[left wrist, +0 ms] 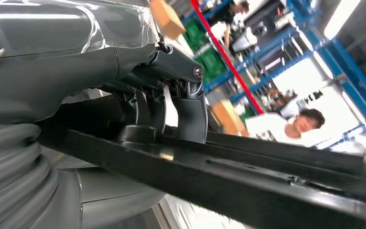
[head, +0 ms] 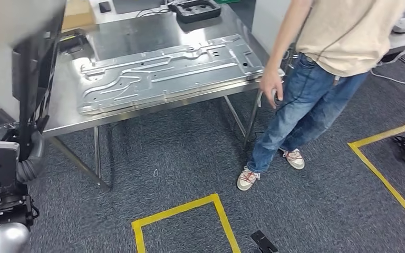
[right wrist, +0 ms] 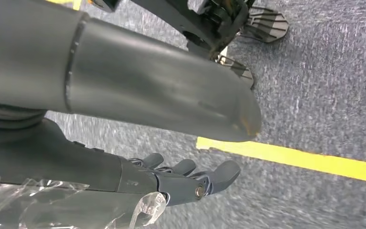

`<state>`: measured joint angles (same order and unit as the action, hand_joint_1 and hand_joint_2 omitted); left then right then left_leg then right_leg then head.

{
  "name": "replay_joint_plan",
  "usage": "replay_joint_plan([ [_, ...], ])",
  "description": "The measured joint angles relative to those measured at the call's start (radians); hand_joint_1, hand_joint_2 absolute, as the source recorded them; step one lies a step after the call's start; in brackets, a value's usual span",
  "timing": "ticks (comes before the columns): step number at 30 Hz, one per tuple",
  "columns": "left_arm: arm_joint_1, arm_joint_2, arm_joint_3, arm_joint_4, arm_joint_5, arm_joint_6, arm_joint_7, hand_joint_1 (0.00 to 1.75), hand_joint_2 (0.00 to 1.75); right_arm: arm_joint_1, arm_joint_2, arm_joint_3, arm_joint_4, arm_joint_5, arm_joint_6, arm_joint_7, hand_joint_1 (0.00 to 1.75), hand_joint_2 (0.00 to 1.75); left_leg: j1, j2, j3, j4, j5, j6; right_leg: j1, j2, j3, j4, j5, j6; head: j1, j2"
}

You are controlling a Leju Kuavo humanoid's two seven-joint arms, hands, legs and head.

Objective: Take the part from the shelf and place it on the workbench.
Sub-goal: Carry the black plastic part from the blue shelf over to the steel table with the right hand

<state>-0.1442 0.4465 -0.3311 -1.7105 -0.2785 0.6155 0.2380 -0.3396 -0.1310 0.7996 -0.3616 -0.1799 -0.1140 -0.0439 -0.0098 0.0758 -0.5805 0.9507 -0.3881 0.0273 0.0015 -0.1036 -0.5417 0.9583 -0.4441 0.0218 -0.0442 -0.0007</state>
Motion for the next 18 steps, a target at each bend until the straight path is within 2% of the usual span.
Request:
replay_joint_plan([
  [2, 0.000, 0.000, 0.000, 0.000, 0.001, 0.004, 0.001, 1.75, 1.75, -0.002, 0.000, 0.000, 0.000, 0.007, 0.003, 0.001, 0.00, 0.00, 0.002, -0.027, 0.001, -0.003, 0.003, 0.008, 0.000, -0.016, 0.006, -0.001, -0.006, 0.010, 0.000, 0.000],
  [3, 0.000, 0.000, 0.000, 0.000, 0.002, 0.004, 0.000, 1.75, 1.75, -0.002, -0.001, 0.000, 0.000, 0.009, 0.004, 0.002, 0.00, 0.00, 0.006, -0.040, 0.004, -0.006, 0.005, 0.013, -0.002, -0.006, 0.006, 0.007, -0.015, 0.015, 0.001, 0.000],
  [4, -0.002, 0.000, 0.000, 0.000, 0.003, 0.004, 0.000, 1.75, 1.75, -0.002, -0.001, 0.000, 0.000, 0.012, 0.005, 0.002, 0.00, 0.00, 0.010, -0.052, 0.008, -0.009, 0.008, 0.019, -0.003, 0.018, -0.003, 0.035, -0.035, 0.020, 0.002, 0.000],
  [6, -0.005, 0.000, -0.002, 0.000, 0.007, 0.003, -0.005, 1.75, 1.75, 0.001, -0.002, 0.000, 0.000, 0.018, 0.010, 0.006, 0.00, 0.00, 0.015, -0.076, 0.012, -0.011, 0.012, 0.026, -0.007, 0.078, -0.061, 0.159, -0.098, 0.027, 0.004, 0.000],
  [7, -0.005, 0.000, -0.004, 0.000, 0.013, 0.001, -0.009, 1.75, 1.75, 0.003, -0.002, 0.000, 0.000, 0.021, 0.013, 0.007, 0.00, 0.00, 0.016, -0.088, 0.012, -0.010, 0.012, 0.028, -0.009, 0.094, -0.101, 0.237, -0.129, 0.030, 0.005, 0.000],
  [8, -0.005, 0.000, -0.005, 0.000, 0.020, -0.001, -0.015, 1.75, 1.75, 0.005, -0.002, 0.000, 0.000, 0.025, 0.016, 0.009, 0.00, 0.00, 0.016, -0.102, 0.012, -0.010, 0.012, 0.029, -0.010, 0.099, -0.135, 0.296, -0.145, 0.032, 0.006, 0.000],
  [9, -0.004, 0.000, -0.006, 0.000, 0.030, -0.003, -0.021, 1.75, 1.75, 0.006, -0.002, 0.001, 0.000, 0.028, 0.018, 0.010, 0.00, 0.00, 0.017, -0.117, 0.012, -0.009, 0.012, 0.028, -0.011, 0.100, -0.152, 0.318, -0.140, 0.033, 0.006, 0.000],
  [10, -0.004, 0.000, -0.006, 0.000, 0.039, -0.005, -0.027, 1.75, 1.75, 0.007, -0.002, 0.001, 0.000, 0.030, 0.019, 0.010, 0.00, 0.00, 0.018, -0.132, 0.013, -0.009, 0.011, 0.027, -0.012, 0.102, -0.148, 0.297, -0.115, 0.034, 0.006, 0.000],
  [11, -0.004, 0.000, -0.006, 0.000, 0.048, -0.008, -0.034, 1.75, 1.75, 0.008, -0.002, 0.001, 0.000, 0.033, 0.020, 0.010, 0.00, 0.00, 0.019, -0.148, 0.014, -0.007, 0.010, 0.026, -0.015, 0.108, -0.125, 0.236, -0.074, 0.035, 0.006, 0.000],
  [12, -0.004, 0.000, -0.006, 0.000, 0.055, -0.010, -0.039, 1.75, 1.75, 0.009, -0.002, 0.001, 0.000, 0.037, 0.020, 0.010, 0.00, 0.00, 0.021, -0.162, 0.015, -0.006, 0.008, 0.022, -0.020, 0.129, -0.092, 0.155, -0.031, 0.036, 0.006, 0.000],
  [13, -0.004, 0.000, -0.006, 0.000, 0.061, -0.012, -0.043, 1.75, 1.75, 0.011, -0.002, 0.001, 0.001, 0.040, 0.020, 0.011, 0.00, 0.00, 0.021, -0.176, 0.014, -0.003, 0.006, 0.017, -0.024, 0.150, -0.061, 0.084, 0.001, 0.036, 0.006, 0.000],
  [14, -0.004, 0.000, -0.005, 0.000, 0.065, -0.013, -0.047, 1.75, 1.75, 0.011, -0.002, 0.001, 0.001, 0.045, 0.019, 0.012, 0.00, 0.00, 0.020, -0.187, 0.011, -0.001, 0.004, 0.011, -0.026, 0.167, -0.040, 0.034, 0.019, 0.033, 0.006, 0.000],
  [15, -0.004, 0.000, -0.005, 0.000, 0.069, -0.013, -0.050, 1.75, 1.75, 0.012, 0.000, 0.001, 0.001, 0.051, 0.017, 0.012, 0.00, 0.00, 0.020, -0.196, 0.009, 0.001, 0.003, 0.004, -0.027, 0.178, -0.031, 0.012, 0.024, 0.029, 0.005, 0.000],
  [17, -0.001, 0.000, -0.003, 0.000, 0.076, -0.012, -0.055, 1.75, 1.75, 0.008, 0.006, 0.001, 0.001, 0.063, 0.009, 0.009, 0.00, 0.00, 0.023, -0.209, 0.005, -0.002, 0.003, -0.009, -0.023, 0.162, -0.029, 0.008, 0.023, 0.014, 0.005, 0.000],
  [18, 0.002, 0.001, -0.001, 0.000, 0.080, -0.011, -0.057, 1.75, 1.75, 0.006, 0.010, 0.002, 0.001, 0.069, 0.004, 0.006, 0.00, 0.00, 0.024, -0.201, 0.004, 0.003, -0.001, -0.014, -0.023, 0.155, -0.028, 0.007, 0.024, 0.007, 0.004, 0.000],
])
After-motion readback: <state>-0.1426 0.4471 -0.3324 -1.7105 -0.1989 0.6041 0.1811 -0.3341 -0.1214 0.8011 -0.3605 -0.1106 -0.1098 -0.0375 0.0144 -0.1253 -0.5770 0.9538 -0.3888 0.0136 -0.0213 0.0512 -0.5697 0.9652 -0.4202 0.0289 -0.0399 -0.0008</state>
